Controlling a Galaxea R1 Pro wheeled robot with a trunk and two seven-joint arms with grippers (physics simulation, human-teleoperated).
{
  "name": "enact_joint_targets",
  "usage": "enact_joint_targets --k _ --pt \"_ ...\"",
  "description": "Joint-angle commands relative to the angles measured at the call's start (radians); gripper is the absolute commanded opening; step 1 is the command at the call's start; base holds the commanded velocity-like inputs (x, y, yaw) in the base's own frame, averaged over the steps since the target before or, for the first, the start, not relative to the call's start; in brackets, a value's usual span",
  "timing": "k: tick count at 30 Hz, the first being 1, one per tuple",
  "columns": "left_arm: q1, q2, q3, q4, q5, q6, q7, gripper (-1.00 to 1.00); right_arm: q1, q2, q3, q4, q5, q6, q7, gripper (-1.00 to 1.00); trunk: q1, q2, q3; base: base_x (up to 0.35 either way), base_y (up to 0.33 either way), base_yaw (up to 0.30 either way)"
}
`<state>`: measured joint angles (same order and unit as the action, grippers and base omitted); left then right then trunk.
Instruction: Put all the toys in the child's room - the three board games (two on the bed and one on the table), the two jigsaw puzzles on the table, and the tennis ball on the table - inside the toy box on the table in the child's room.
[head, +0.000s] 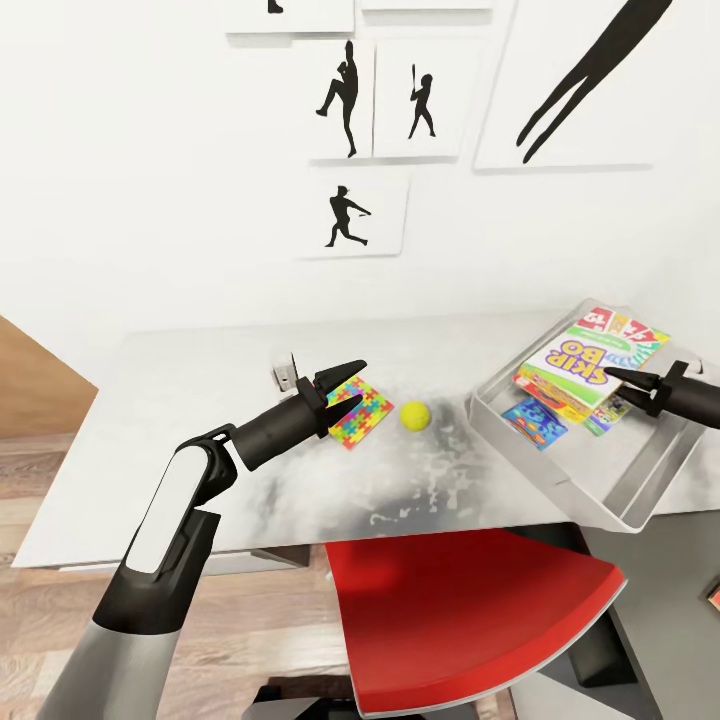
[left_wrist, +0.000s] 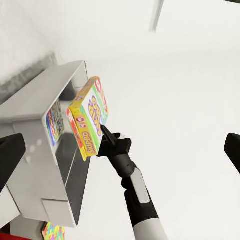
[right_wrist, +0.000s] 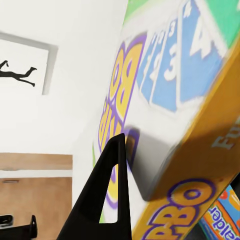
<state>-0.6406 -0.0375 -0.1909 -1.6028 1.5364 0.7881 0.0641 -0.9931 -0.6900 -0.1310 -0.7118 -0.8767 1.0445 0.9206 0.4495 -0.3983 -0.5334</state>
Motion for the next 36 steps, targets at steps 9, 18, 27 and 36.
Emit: enact_joint_targets --k 9,18,27,36 --pt "-0.001 0.0 0.001 -0.001 0.008 0.003 0.007 1.0 -0.001 0.0 -0.003 0.001 0.038 0.003 0.012 -1.0 0.001 -0.002 -0.003 0.0 0.0 0.0" --pt "-0.001 0.0 0.001 -0.002 0.008 0.003 0.006 1.0 -0.001 -0.002 -0.004 0.008 0.042 0.003 0.012 -1.0 0.001 -0.002 -0.007 0.0 0.0 0.0" --pt "-0.001 -0.001 0.001 -0.002 0.008 0.003 0.006 1.0 -0.001 -0.002 -0.004 0.011 0.042 0.003 0.011 -1.0 0.001 -0.002 -0.019 0.0 0.0 0.0" --pt "-0.001 -0.001 0.001 -0.002 0.008 0.003 0.006 1.0 -0.001 -0.002 -0.005 0.011 0.042 0.003 0.011 -1.0 0.001 -0.002 -0.031 0.0 0.0 0.0"
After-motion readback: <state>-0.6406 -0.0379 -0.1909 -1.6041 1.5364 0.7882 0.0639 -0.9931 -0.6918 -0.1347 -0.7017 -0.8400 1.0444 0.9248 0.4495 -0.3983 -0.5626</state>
